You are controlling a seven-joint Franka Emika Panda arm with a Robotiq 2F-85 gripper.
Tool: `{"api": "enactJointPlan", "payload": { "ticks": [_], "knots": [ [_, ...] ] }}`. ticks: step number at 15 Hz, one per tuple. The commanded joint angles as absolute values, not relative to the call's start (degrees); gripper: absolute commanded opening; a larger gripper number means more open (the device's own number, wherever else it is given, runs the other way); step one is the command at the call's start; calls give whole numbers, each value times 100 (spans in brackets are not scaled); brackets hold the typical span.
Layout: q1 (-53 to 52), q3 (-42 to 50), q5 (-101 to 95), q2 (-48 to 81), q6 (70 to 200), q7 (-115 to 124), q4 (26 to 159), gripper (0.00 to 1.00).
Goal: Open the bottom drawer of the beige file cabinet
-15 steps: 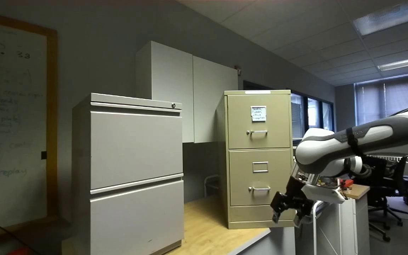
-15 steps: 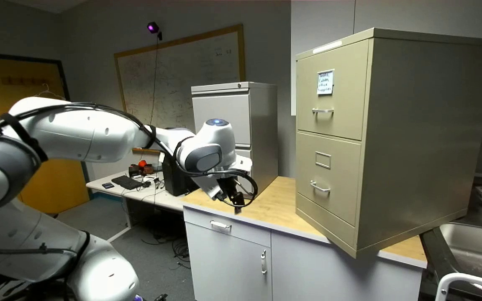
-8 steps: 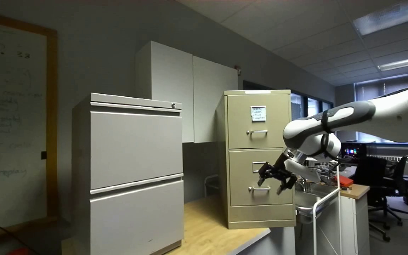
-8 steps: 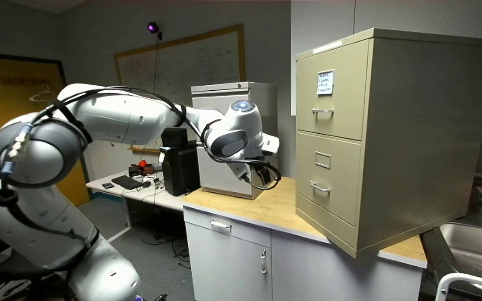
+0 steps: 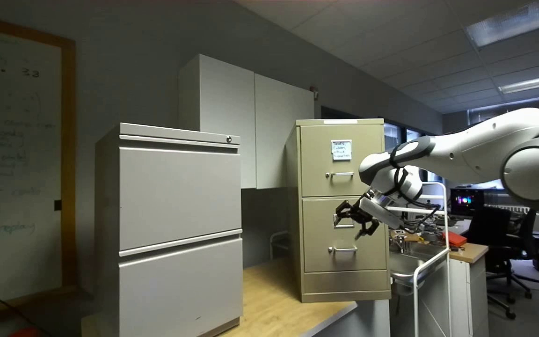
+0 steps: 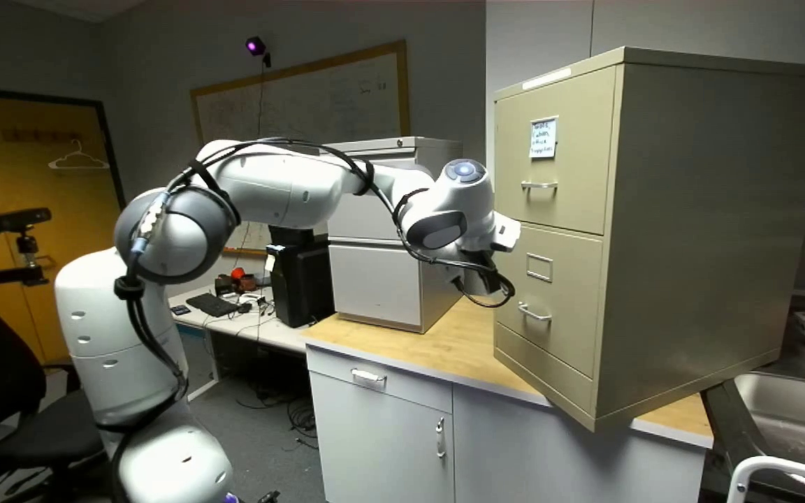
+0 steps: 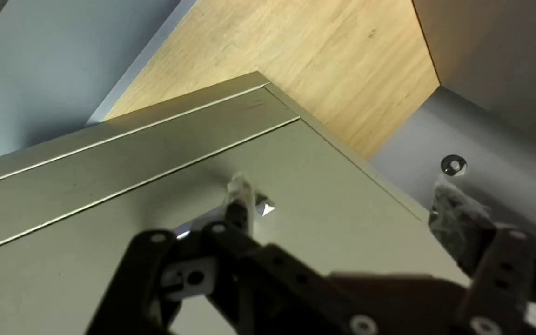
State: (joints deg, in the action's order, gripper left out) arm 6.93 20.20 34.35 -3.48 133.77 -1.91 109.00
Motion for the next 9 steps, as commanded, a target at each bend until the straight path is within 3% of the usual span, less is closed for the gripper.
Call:
{"api": "enactJointPlan", "payload": {
  "ticks": [1, 9],
  "knots": [
    [1120, 1951, 3933, 582, 12943, -257, 9789, 100],
    [1970, 1617, 4340, 1793, 12335, -124, 8649, 100]
  ]
}}
